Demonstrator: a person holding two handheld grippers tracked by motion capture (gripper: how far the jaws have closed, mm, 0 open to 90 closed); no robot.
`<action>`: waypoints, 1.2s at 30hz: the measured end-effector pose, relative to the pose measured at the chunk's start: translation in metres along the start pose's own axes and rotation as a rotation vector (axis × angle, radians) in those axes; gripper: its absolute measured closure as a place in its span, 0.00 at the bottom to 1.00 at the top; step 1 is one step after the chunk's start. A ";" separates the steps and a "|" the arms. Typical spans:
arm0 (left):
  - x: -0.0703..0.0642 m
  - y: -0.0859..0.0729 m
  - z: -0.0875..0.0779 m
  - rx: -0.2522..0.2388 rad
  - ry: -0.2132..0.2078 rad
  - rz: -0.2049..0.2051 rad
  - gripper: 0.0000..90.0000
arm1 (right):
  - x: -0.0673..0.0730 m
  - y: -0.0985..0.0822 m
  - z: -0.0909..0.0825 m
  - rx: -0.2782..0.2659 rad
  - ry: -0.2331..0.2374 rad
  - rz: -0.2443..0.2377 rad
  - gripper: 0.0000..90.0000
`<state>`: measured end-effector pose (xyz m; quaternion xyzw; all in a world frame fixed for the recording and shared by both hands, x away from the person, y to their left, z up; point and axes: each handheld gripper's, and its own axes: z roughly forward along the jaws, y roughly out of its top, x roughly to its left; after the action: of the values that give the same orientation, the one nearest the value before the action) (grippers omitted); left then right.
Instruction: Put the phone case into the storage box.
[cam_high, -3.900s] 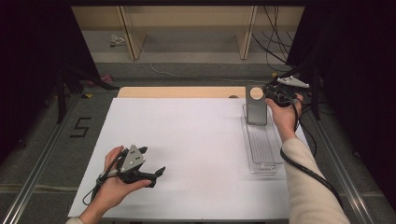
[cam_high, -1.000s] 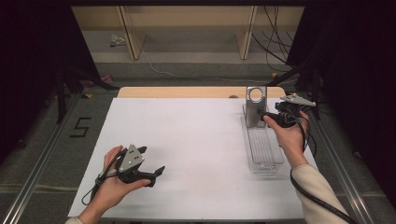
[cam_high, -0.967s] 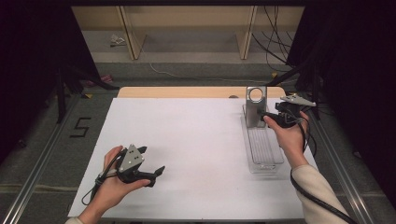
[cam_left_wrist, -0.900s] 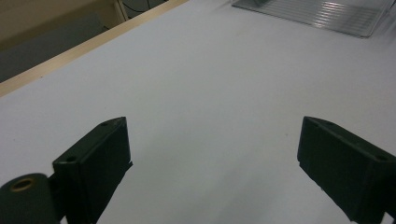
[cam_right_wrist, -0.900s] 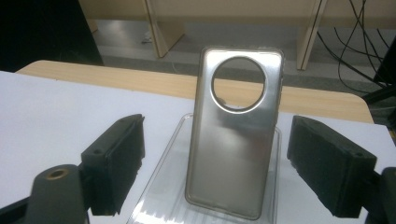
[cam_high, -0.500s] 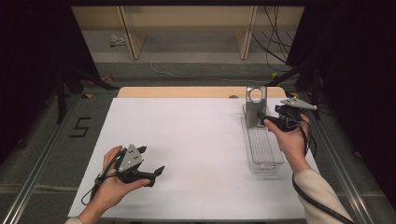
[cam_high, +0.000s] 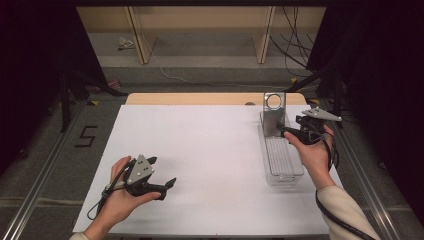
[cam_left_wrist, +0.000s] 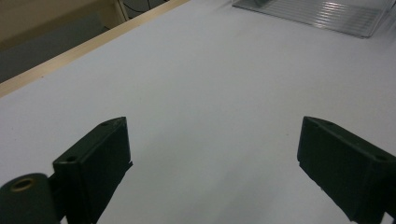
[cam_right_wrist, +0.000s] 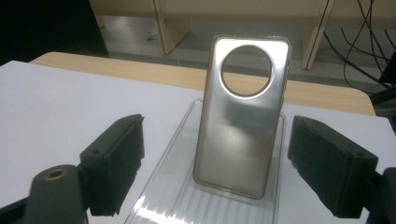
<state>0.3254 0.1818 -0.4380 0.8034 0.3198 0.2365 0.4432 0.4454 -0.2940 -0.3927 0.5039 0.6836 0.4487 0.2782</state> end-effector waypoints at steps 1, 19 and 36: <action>0.000 0.000 0.000 0.000 0.001 0.001 0.10 | 0.000 -0.001 -0.001 0.002 0.002 -0.002 0.22; 0.000 0.000 0.000 -0.003 0.002 0.001 0.10 | 0.010 -0.009 -0.012 0.005 0.024 -0.028 0.21; 0.000 0.000 -0.001 -0.008 0.002 -0.001 0.10 | 0.011 -0.017 -0.020 0.004 0.039 -0.030 0.21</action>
<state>0.3251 0.1824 -0.4374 0.8013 0.3196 0.2384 0.4460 0.4174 -0.2919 -0.3979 0.4855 0.6972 0.4529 0.2705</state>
